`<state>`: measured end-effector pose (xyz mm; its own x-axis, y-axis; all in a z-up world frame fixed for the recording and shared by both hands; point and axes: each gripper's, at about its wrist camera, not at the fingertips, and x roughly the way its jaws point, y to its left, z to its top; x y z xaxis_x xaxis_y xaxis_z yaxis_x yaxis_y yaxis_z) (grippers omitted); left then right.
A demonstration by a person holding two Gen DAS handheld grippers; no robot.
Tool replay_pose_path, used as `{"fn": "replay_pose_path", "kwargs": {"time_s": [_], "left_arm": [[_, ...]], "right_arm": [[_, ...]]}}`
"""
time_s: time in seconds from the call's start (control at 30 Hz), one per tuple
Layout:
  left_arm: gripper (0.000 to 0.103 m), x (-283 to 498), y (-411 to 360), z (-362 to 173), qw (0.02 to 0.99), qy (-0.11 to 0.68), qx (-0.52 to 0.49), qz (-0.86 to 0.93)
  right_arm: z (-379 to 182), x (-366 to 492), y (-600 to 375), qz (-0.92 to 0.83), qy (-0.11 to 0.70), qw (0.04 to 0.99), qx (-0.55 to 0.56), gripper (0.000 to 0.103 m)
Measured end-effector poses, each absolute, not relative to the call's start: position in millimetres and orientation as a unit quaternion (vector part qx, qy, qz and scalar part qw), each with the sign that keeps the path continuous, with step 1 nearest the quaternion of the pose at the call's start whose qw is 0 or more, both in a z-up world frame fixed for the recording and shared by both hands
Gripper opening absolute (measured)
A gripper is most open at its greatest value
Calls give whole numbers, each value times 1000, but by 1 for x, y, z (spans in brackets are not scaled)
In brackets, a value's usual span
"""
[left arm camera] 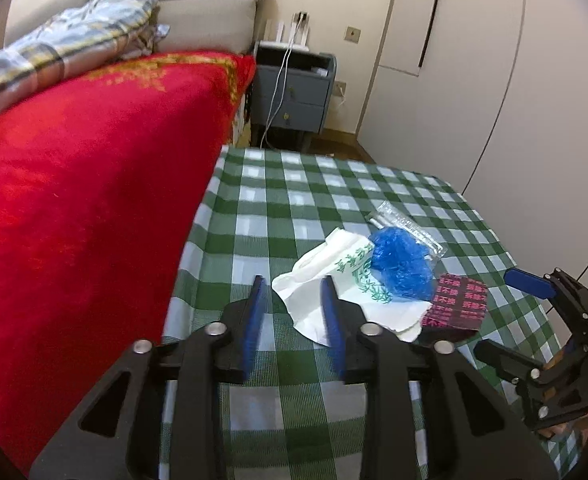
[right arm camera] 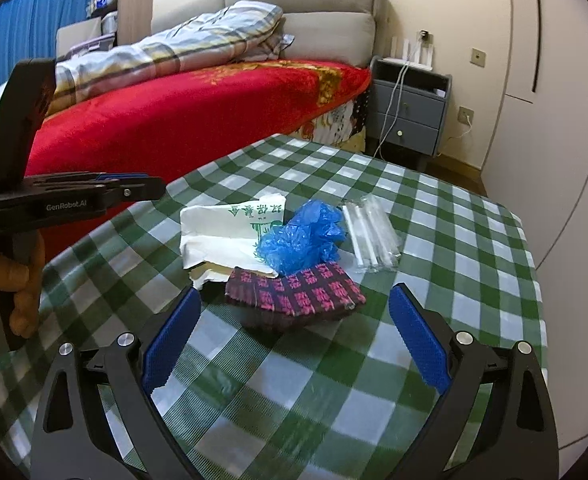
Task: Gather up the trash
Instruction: 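Grasp the white paper with the left tool while the right grasps the maroon box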
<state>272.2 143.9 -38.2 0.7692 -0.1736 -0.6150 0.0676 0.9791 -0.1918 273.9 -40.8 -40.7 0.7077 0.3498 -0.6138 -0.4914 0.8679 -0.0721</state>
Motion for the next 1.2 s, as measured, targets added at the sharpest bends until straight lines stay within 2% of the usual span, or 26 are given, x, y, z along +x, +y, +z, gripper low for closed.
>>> {"fn": "replay_pose_path", "kwargs": {"time_s": [0.03,0.07,0.37,0.57,0.63,0.73,0.93,1.2], "left_arm": [[55,275,144,-41,935,338,-83,-65],[57,280,142,-44,933,344,-85,-68],[58,315,131,-59,915,386,-93,-71],[56,324,114,-69,908,408,-55,-76],[41,326,112,-69,907,411,-52,-79],[28,324,111,-68,905,414,-47,-82],[19,317,105,-64,902,421,-23,-89],[12,301,105,-56,896,436,-20,-86]], "right_arm": [[-44,277,-39,230,309,915,-122,93],[-45,278,-38,230,311,914,-126,93],[-50,294,-41,234,326,909,-114,93],[-52,294,-34,247,331,902,-124,92],[-52,294,-34,250,332,901,-124,90],[-54,295,-33,259,343,895,-118,77],[-56,292,-40,258,358,890,-109,50],[-54,286,-54,259,369,887,-103,39]]}}
